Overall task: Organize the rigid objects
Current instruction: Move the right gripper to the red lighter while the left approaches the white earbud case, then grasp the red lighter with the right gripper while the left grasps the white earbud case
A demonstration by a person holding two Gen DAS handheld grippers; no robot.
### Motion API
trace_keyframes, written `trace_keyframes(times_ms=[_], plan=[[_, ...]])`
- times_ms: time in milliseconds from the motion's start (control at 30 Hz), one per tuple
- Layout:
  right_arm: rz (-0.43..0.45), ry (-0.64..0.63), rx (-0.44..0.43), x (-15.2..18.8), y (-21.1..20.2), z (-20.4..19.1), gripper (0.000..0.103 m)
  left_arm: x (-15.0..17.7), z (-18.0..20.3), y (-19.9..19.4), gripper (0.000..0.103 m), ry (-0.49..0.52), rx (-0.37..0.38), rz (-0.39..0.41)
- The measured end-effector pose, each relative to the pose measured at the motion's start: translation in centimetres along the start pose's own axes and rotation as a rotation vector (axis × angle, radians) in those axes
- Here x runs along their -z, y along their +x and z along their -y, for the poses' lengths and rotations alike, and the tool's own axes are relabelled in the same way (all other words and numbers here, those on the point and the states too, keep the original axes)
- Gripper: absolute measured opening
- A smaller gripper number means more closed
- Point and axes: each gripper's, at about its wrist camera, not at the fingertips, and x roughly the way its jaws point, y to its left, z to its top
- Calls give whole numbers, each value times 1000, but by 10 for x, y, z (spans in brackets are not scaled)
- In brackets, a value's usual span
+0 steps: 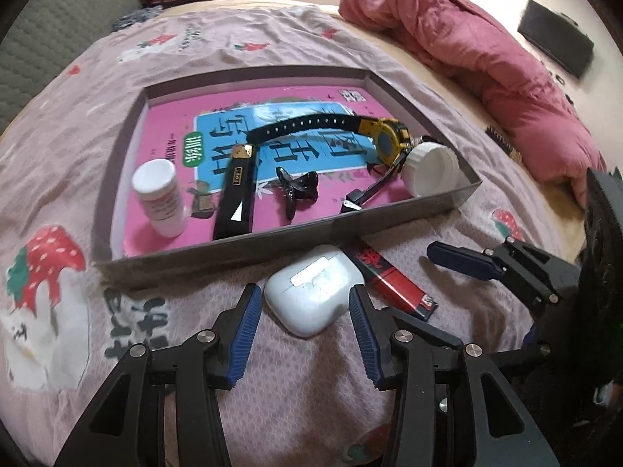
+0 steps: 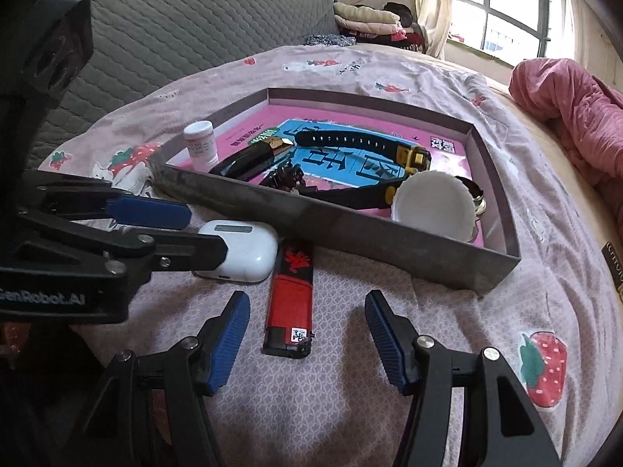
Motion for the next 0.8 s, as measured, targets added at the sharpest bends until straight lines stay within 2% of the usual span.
trace_keyframes(times_ms=[67, 233, 500, 733, 800], plan=[[-4, -3, -1, 0, 2, 0, 61, -1, -2, 6, 48, 3, 4, -9], [-10, -4, -2, 0, 9, -1, 61, -3, -6, 14, 54, 17, 67, -24], [-18, -6, 18, -3, 22, 0, 61, -4, -13, 25, 56, 55, 159, -42], [-24, 9, 23, -1, 21, 9, 37, -2, -18, 29, 57, 81, 218, -38], [-29, 17, 16, -1, 20, 13, 35, -2, -16, 29, 57, 98, 221, -35]])
